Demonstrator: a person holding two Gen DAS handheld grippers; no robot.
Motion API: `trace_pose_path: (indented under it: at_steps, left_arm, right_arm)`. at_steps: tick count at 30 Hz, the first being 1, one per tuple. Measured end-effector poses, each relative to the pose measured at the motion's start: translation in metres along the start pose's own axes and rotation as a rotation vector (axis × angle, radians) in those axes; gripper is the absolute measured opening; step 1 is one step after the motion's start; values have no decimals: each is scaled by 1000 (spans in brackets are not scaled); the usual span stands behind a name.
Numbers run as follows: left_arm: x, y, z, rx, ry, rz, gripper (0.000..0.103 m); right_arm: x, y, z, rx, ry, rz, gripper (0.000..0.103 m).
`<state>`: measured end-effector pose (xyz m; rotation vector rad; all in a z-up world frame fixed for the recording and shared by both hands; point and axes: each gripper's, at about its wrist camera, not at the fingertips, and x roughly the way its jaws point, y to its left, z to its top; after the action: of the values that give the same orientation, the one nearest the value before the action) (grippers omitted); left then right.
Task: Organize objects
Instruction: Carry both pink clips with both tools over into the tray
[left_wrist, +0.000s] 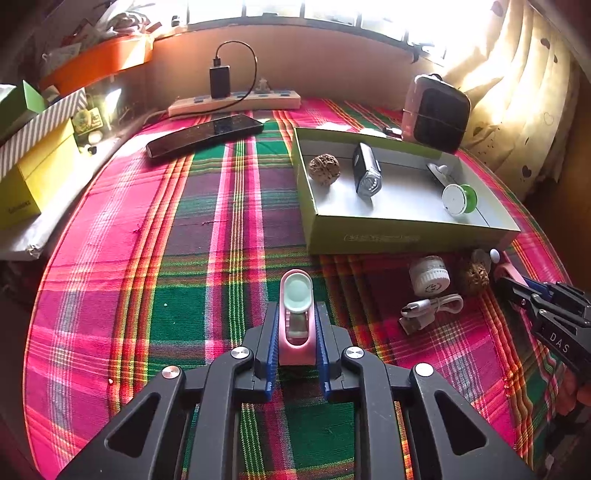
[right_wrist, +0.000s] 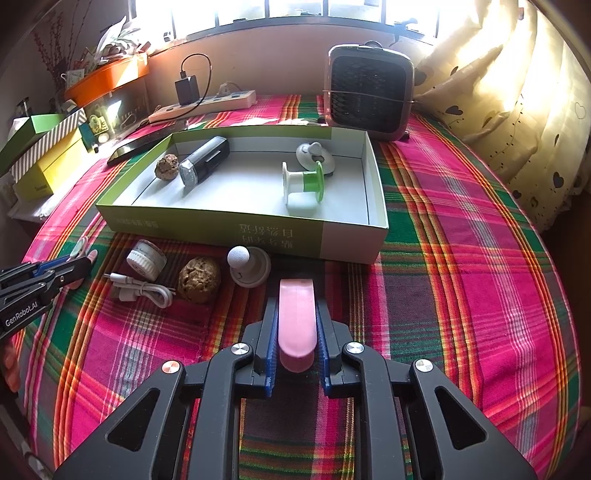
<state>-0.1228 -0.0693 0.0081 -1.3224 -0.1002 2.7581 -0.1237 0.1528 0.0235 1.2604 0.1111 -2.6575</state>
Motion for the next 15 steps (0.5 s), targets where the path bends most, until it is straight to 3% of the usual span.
trace_pose_path:
  at_steps: [15]
  left_arm:
    - [-16,-5,14,19,-32,-33,16]
  right_arm:
    - [-16,0,12,-1,-42,24,19]
